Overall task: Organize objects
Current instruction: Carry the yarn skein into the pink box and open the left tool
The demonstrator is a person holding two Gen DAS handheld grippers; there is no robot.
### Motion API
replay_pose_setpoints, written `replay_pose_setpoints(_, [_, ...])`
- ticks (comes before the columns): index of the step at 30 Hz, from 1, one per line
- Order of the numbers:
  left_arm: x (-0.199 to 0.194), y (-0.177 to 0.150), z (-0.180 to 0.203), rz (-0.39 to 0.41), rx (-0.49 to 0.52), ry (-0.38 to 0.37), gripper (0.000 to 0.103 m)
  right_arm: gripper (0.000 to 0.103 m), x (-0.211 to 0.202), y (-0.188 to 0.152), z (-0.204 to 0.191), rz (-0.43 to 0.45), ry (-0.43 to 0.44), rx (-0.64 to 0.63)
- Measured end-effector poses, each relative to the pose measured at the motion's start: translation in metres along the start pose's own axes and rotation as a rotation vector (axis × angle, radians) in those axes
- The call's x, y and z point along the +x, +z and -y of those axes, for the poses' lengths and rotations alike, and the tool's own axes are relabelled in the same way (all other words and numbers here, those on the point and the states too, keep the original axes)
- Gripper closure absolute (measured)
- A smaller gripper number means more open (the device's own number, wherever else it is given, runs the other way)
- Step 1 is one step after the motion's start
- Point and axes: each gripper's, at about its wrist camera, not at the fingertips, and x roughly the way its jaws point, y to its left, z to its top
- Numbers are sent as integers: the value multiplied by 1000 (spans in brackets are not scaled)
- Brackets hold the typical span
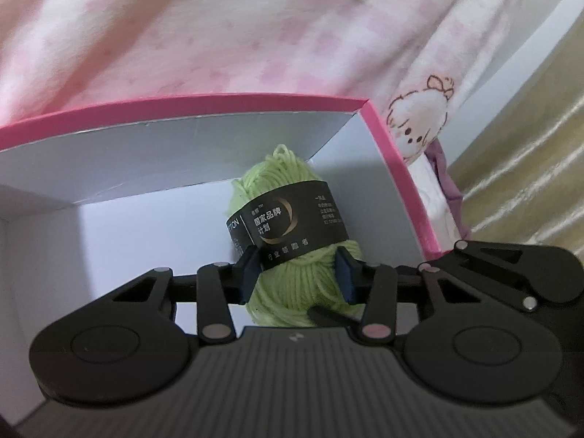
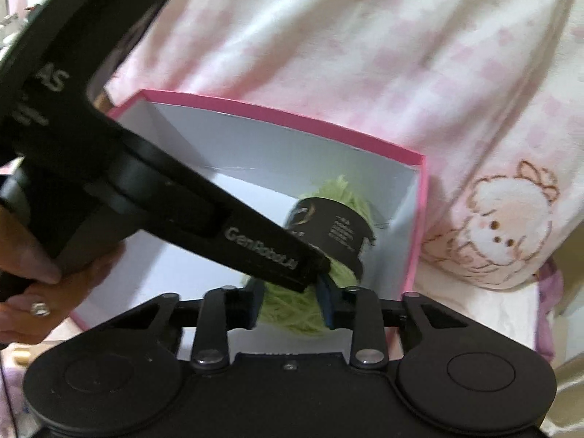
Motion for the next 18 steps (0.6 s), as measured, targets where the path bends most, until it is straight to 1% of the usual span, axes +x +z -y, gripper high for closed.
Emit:
replay_pose_setpoints(2, [2, 2, -4, -13, -53, -22, 60, 76, 2, -1, -4, 7, -24, -25])
replay_pose_setpoints(5, [1, 0, -12, -37, -146, -54, 58, 76, 5, -2, -16, 20, -61, -69])
replay_pose_setpoints(6, [0, -2, -12, -43, -152, -48, 57, 76, 6, -3, -19, 24, -61, -75])
replay_pose_setpoints(8, [-1, -5, -7, -33, -132, -23, 57, 76, 10, -3, -25, 34, -58, -79])
replay_pose_setpoints(10, [2, -5, -2, -22, -108, 9, 61, 75, 16, -1, -25, 44, -48, -69])
replay_pose_setpoints(11, [4, -6, -3, -14, -110, 8, 65, 75, 22, 0, -6, 50, -51, -66])
replay_pose_setpoints(12, [5, -4, -1, -9, -115, 14, 67, 75, 24, 1, -1, 53, -44, -58])
replay_pose_setpoints(16, [15, -1, 14, -1, -79, 53, 67, 74, 17, -4, 6, 49, 13, 14])
replay_pose_setpoints(18, [17, -4, 22, 3, -69, 66, 67, 71, 11, -8, 11, 52, 73, 71])
